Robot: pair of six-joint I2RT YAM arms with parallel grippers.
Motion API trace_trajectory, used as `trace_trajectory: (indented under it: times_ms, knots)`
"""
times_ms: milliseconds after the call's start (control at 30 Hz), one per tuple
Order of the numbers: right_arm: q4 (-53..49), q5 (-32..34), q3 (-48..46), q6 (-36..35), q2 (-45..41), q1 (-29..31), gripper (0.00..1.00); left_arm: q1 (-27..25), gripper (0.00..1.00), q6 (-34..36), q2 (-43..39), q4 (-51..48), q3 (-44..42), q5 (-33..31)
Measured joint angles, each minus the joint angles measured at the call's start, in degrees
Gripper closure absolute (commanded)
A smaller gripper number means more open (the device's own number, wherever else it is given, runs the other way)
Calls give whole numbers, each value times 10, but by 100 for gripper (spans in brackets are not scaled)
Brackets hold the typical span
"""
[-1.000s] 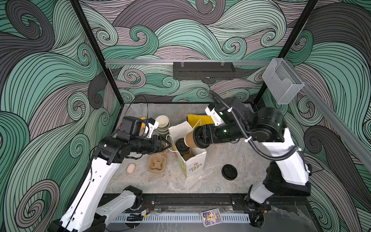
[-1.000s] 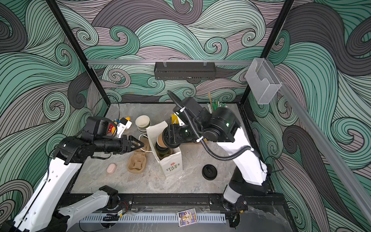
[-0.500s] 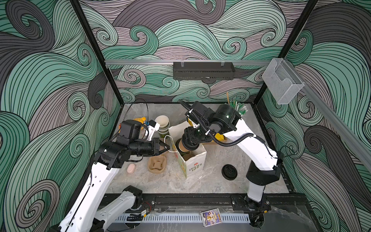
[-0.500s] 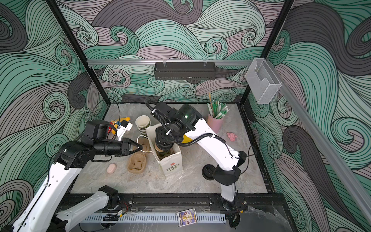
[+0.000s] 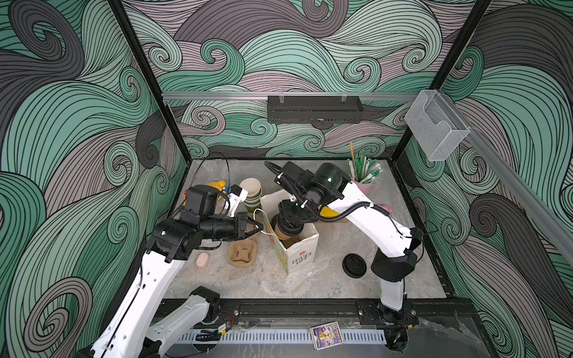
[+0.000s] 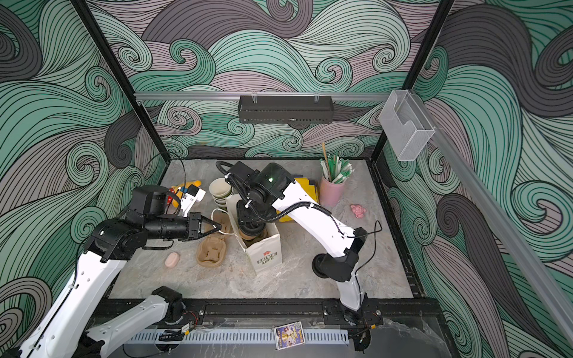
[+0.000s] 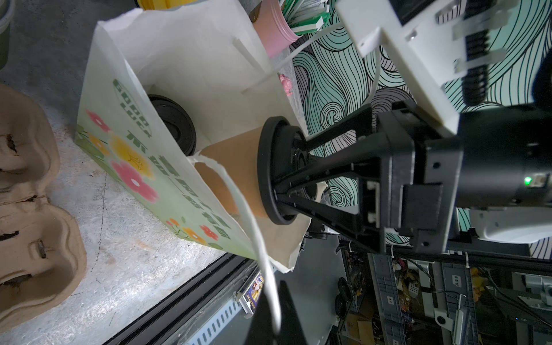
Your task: Pack the takeout coffee
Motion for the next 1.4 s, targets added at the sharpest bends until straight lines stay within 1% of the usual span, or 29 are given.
trace_trajectory:
  times_ms: [167,433,767,1133,1400]
  knots:
    - [0,0,-24,0,-4,-6,39,0,100,1,0,0,0,0]
    - [0,-4,-30,-1,-3,-10,39,0,100,6,0,0,0,0]
    - [0,-5,-37,-11,33,-10,40,0,100,10,0,0,0,1]
    - [0,-5,-76,-13,33,-10,40,0,100,14,1,0,0,1]
    - [0,-2,-77,-13,36,-5,40,0,100,14,1,0,0,1]
